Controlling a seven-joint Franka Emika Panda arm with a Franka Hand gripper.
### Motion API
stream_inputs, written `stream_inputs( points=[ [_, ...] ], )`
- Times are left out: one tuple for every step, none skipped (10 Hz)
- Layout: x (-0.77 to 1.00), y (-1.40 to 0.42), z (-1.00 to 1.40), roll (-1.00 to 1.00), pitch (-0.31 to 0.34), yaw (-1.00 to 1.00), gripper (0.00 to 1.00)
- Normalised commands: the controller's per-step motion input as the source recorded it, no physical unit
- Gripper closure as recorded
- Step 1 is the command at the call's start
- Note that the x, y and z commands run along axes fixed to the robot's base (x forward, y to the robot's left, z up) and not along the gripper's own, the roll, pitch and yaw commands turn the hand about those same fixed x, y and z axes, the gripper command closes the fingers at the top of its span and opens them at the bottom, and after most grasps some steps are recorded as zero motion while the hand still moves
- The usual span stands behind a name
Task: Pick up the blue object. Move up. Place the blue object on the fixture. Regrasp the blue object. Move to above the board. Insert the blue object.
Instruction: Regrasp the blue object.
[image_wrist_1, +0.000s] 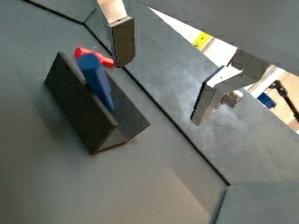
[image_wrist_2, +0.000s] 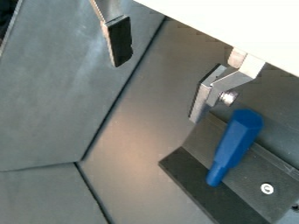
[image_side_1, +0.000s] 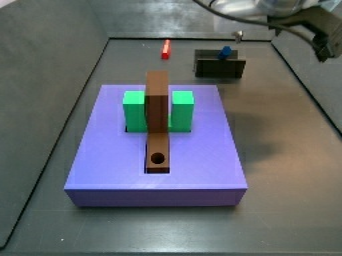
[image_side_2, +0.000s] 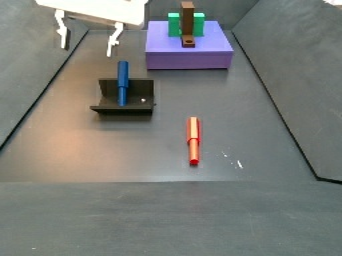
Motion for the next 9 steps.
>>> stream_inputs(
  points=[
    [-0.1, 0.0, -0.26, 0.22, 0.0, 0.1, 0.0],
    [-0.07, 0.04, -0.23, 0.22, 0.0, 0.11, 0.0],
    [-0.16, 0.08, -0.17, 0.21, 0.0, 0.08, 0.0],
    [-0.12, 0.05, 0.0, 0.03, 0.0, 0.04, 0.0],
    [0.01, 0.0, 0.2, 0.0, 0.026, 0.03, 0.0],
    [0.14, 0.0, 0.55, -0.07, 0.169, 0.05, 0.0],
    [0.09, 0.18, 0.71, -0.16, 0.271, 0.0, 0.0],
    [0.0, 0.19, 0.21, 0.0, 0.211, 0.0, 0.0],
    [-0.02, 0.14, 0.02, 0.0, 0.086, 0.03, 0.0]
  ],
)
